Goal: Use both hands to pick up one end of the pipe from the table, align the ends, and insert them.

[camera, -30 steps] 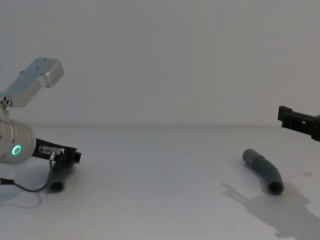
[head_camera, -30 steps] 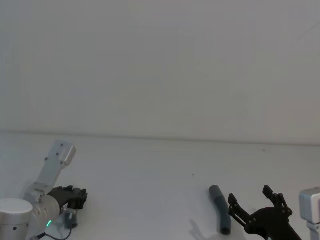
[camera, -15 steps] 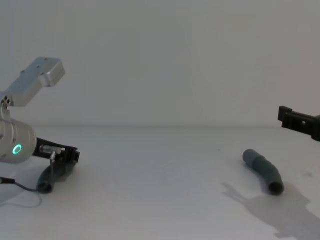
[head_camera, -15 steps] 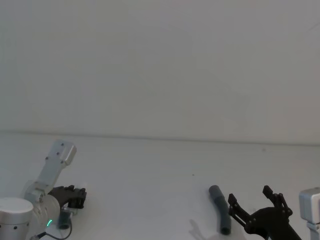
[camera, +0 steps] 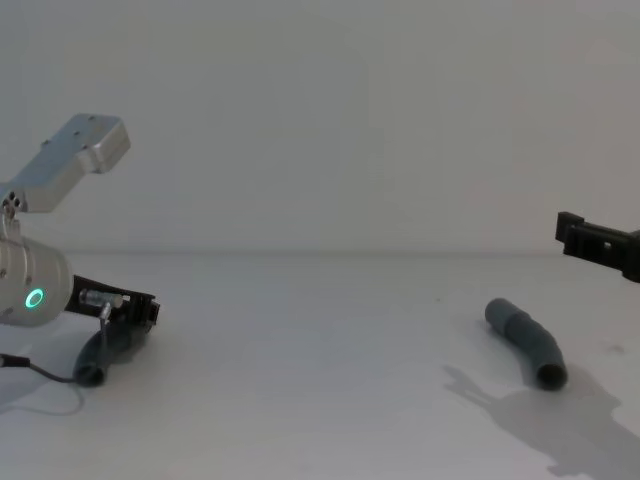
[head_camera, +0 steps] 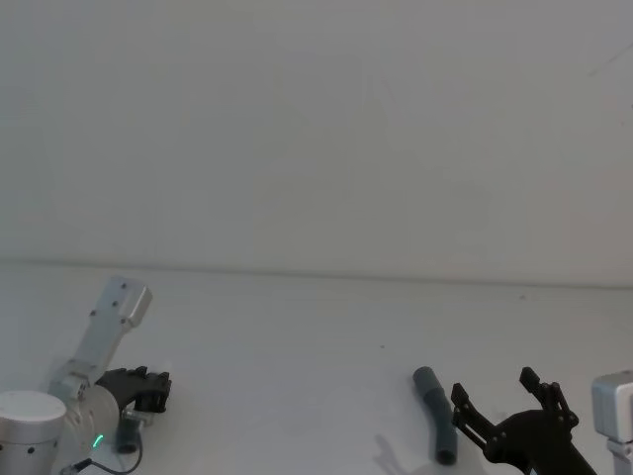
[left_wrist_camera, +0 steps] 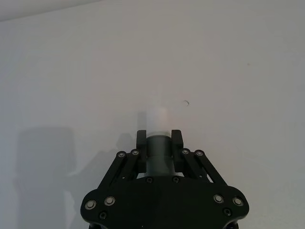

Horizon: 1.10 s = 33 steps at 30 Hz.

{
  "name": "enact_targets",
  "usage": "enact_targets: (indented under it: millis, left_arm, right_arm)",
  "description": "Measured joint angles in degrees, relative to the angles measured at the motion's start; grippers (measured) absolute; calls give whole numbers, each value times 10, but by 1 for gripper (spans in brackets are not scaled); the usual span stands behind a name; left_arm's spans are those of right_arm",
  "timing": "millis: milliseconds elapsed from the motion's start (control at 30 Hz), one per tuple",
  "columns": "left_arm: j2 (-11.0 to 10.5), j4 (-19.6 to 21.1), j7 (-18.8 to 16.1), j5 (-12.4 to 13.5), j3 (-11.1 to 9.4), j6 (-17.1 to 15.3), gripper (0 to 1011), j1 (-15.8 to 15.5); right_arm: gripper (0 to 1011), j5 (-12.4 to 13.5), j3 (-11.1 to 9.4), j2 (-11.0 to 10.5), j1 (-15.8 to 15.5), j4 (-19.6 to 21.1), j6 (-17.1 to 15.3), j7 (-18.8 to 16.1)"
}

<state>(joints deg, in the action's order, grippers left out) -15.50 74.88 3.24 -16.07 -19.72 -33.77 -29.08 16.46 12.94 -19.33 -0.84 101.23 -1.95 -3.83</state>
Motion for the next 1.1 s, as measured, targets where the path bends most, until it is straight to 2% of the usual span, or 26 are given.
enact_targets:
  millis: [233, 500, 767, 1100]
  left_arm:
    - [-2, 0, 5, 3, -3, 1, 274, -1]
    - [-16, 1, 32, 16, -22, 22, 274, -10]
    - [-32, 1, 71, 32, -44, 59, 274, -21]
    - [-53, 0, 131, 48, -68, 127, 274, -35]
  right_arm:
    - [1003, 0, 0, 0, 0, 0, 0, 0]
    - [1003, 0, 0, 0, 0, 0, 0, 0]
    - [1003, 0, 0, 0, 0, 0, 0, 0]
    - [1003, 0, 0, 0, 0, 0, 0, 0]
